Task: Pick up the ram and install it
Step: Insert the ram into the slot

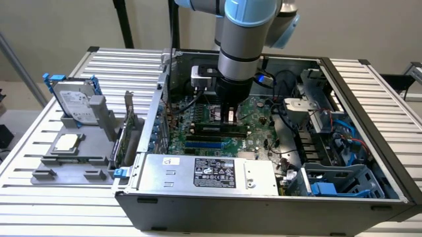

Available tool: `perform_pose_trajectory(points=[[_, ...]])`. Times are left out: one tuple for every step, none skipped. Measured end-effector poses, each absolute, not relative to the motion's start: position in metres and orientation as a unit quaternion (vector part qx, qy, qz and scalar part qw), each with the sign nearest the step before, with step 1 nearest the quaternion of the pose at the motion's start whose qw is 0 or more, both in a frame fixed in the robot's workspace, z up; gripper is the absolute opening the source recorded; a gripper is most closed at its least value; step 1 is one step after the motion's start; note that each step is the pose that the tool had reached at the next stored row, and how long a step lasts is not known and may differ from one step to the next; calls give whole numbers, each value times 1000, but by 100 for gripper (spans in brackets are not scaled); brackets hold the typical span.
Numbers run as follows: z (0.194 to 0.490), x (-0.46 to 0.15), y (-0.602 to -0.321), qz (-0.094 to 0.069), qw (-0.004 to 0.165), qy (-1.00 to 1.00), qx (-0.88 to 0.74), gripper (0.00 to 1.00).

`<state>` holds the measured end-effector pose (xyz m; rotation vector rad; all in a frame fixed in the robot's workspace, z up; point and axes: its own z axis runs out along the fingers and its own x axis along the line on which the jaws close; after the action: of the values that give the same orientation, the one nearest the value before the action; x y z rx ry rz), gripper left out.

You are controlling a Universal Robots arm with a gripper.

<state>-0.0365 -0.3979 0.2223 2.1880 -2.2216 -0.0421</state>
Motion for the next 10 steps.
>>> perform_pose_trajectory(points=[[222,-37,-398,-14,12,-712,702,14],[222,-37,-398,-13,12,-712,702,14],[222,-37,-398,-13,12,-712,702,14],[221,-37,-398,-13,12,-712,702,14],[221,-37,-398,-13,12,-712,702,14],[221,-37,-398,-13,12,-712,702,14],[221,-37,-398,-13,12,-712,702,14],[221,-37,-398,-13,12,-712,702,15],[221,-37,-398,-13,12,-712,702,15],[222,-37,-398,-14,12,-712,702,15]])
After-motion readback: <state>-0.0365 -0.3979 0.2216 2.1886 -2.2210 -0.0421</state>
